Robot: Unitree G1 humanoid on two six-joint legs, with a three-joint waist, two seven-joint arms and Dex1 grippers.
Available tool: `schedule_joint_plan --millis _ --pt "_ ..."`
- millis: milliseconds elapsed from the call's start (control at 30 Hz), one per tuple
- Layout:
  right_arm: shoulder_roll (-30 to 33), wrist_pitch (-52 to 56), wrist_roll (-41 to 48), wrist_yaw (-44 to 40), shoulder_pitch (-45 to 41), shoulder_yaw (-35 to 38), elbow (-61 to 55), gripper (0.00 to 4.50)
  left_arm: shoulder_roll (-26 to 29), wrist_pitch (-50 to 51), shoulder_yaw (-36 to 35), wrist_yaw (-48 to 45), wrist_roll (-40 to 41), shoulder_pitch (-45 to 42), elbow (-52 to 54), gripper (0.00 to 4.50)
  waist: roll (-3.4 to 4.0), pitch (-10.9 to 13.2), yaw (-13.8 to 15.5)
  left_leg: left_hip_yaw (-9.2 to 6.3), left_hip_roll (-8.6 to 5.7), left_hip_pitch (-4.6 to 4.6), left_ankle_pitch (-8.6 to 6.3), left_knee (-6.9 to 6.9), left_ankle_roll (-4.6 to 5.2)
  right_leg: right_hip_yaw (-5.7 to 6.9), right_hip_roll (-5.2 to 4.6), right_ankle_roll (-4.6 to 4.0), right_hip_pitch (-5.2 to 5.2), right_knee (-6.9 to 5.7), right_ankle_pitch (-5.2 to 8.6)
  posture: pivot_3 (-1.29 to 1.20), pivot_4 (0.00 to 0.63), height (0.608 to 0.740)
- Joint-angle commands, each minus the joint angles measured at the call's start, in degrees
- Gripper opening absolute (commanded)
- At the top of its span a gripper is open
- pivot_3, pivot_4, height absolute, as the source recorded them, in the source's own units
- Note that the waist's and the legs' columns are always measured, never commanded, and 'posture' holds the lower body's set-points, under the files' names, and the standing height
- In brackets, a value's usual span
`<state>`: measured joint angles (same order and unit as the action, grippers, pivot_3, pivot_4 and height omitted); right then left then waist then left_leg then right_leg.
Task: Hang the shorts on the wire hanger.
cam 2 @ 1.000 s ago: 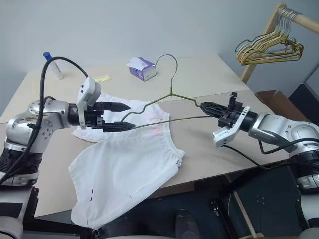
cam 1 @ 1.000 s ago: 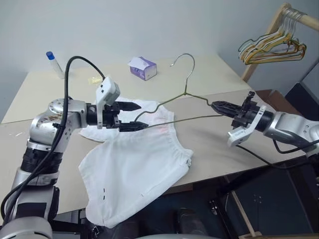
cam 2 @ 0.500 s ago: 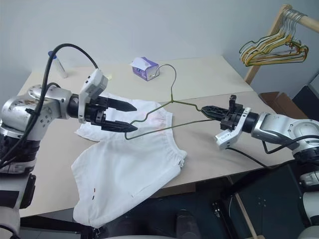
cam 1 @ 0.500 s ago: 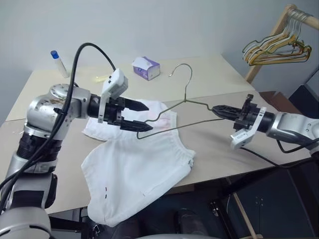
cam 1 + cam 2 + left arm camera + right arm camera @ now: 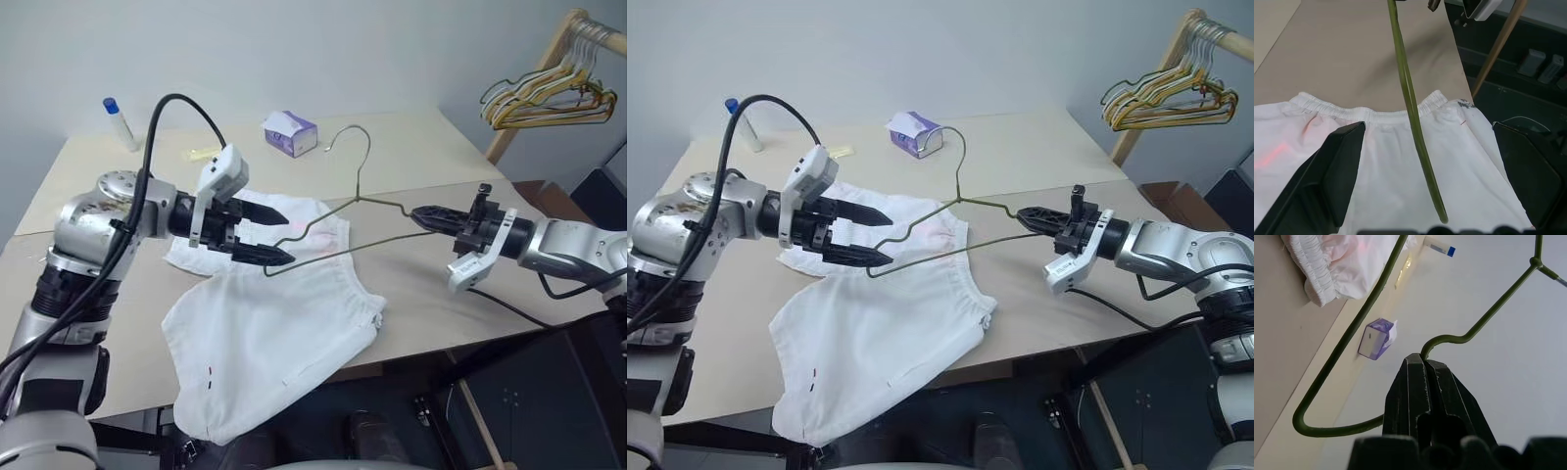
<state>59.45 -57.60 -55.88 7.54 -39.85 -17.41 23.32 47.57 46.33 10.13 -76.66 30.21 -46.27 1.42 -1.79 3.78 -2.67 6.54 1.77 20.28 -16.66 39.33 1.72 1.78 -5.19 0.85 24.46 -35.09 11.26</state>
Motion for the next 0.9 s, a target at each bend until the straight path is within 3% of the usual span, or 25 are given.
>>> schedule_joint_plan --millis 33,300,600,700,900 --pt "0.29 0.35 1.48 -0.18 -1.80 1.47 -0.89 0.02 0.83 -1.59 -0.26 -1.96 -0.31 -0.39 1.62 4.50 0.00 0.00 0.00 0.01 -0.01 0.01 -0.01 0.00 0.01 -0.01 -0.01 0.02 0.00 0.01 0.01 0.02 0.025 0.740" --pt "-0.07 1.79 1.17 -0.92 -3.99 1.87 -0.87 0.02 0.40 -4.67 6.19 0.50 -8.28 1.35 2.83 4.50 0.01 -0.01 -0.05 0.03 -0.04 0.00 -0.02 0.01 0.04 -0.03 0.00 0.02 0.00 -0.01 0.01 0.00 0.014 0.740" --pt "0.55 2.73 2.28 -1.52 -3.21 2.97 -2.65 0.02 -4.18 -4.12 5.81 5.12 -10.23 1.37 1.02 4.50 0.02 -0.02 -0.21 0.03 -0.04 0.06 -0.06 0.16 0.09 -0.03 -0.02 0.04 0.01 -0.04 0.00 -0.02 0.006 0.740" --pt "0.74 3.09 2.90 -1.99 -3.09 3.22 -3.32 0.00 -5.12 -4.50 5.99 5.98 -10.38 2.14 1.61 3.90 0.02 -0.02 -0.41 0.03 -0.02 0.11 -0.09 0.31 0.12 -0.03 -0.01 0.06 0.01 -0.07 -0.01 -0.03 0.006 0.740" --pt "1.21 3.81 3.57 -2.69 -2.81 3.93 -4.20 0.00 -6.23 -5.52 6.22 7.34 -11.66 2.04 0.58 1.95 0.02 -0.03 -1.14 0.03 -0.02 0.14 -0.12 0.47 0.16 -0.05 -0.04 0.12 0.00 -0.13 -0.06 -0.04 0.005 0.740"
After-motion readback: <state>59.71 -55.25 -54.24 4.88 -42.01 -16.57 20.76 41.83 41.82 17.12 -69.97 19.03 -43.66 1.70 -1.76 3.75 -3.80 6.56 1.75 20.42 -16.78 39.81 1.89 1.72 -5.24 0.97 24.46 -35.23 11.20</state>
